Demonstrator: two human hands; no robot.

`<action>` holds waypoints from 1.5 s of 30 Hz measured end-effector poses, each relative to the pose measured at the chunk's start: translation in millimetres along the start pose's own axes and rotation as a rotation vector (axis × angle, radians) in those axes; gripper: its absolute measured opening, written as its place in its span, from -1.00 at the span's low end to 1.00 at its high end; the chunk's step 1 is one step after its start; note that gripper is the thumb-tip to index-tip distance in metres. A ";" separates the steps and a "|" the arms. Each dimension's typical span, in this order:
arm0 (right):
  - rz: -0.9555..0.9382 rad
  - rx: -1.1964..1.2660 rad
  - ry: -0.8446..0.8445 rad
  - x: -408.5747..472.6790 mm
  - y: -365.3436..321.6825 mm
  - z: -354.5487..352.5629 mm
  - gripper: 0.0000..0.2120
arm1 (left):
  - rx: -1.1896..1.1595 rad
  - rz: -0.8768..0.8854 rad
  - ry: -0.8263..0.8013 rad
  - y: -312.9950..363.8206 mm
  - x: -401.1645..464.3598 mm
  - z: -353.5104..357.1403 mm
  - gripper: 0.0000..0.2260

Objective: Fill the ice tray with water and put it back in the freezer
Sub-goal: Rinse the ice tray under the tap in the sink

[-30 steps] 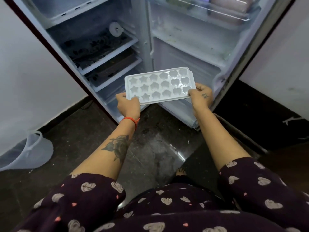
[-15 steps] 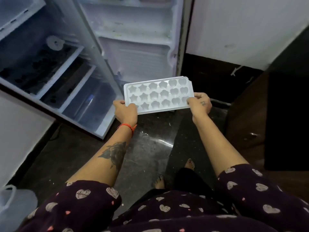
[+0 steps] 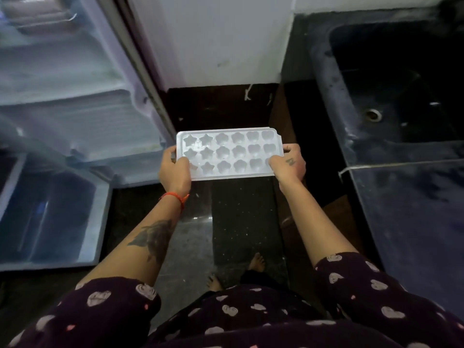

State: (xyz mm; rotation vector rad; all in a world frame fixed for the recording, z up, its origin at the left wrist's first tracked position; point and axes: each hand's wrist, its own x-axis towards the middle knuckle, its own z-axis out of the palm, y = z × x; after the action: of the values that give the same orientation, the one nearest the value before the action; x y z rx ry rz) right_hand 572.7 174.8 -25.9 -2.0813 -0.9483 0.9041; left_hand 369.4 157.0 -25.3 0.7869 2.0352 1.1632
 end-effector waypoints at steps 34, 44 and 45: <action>0.298 0.413 0.838 161.3 -13.7 -191.2 -0.66 | 0.103 0.617 -0.713 225.6 -1.0 348.2 -0.75; 0.336 0.446 0.896 206.8 -0.1 -240.0 -0.65 | 0.125 0.598 -0.815 246.5 -26.5 426.0 -0.75; 0.338 0.446 0.896 212.2 1.1 -245.1 -0.64 | 0.117 0.585 -0.820 248.0 -29.0 432.7 -0.76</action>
State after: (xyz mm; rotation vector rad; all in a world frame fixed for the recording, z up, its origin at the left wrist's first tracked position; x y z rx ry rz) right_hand 873.4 277.4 38.9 -1.9444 0.0739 0.2112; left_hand 766.9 453.7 33.5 1.6642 1.2152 0.7880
